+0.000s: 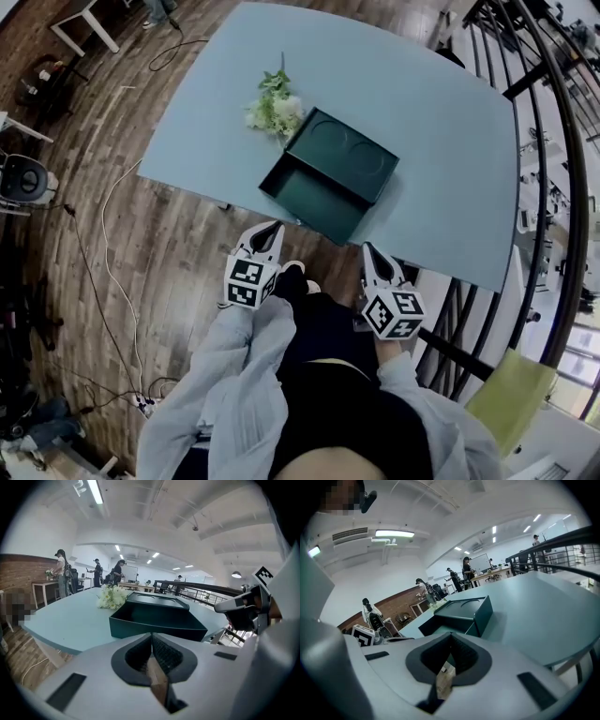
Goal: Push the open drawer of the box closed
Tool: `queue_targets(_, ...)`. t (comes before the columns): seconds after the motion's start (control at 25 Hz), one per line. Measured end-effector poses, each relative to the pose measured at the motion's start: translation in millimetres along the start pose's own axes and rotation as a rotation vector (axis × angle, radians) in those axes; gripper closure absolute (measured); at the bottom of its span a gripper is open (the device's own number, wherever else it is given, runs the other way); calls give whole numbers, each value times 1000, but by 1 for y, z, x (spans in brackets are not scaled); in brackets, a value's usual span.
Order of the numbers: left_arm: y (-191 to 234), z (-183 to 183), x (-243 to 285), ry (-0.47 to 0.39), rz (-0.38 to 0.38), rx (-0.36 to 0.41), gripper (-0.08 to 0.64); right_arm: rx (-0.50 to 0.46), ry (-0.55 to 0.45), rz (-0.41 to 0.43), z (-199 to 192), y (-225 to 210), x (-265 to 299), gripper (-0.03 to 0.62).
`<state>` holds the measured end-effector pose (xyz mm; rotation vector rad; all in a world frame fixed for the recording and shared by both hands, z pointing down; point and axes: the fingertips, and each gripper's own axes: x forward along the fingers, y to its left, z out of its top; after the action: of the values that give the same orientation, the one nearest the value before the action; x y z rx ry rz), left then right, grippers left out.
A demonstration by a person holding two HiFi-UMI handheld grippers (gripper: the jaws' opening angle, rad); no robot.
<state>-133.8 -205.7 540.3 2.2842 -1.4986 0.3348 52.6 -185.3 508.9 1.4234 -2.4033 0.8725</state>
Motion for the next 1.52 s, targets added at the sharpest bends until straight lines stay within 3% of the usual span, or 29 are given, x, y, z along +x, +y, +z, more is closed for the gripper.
queue_targets(0.36,-3,-10,29,47,-56,19,537,25,40,-73,-15,-13,-8,586)
queue_targets(0.64,-7,-12,35,65,-77,27,537,19,77,-67,-24,-8,-7,586)
queue_targets(1.52,-9,-1,40,49,-71,-3,538,75,72,-137,-32,-24,-18,586)
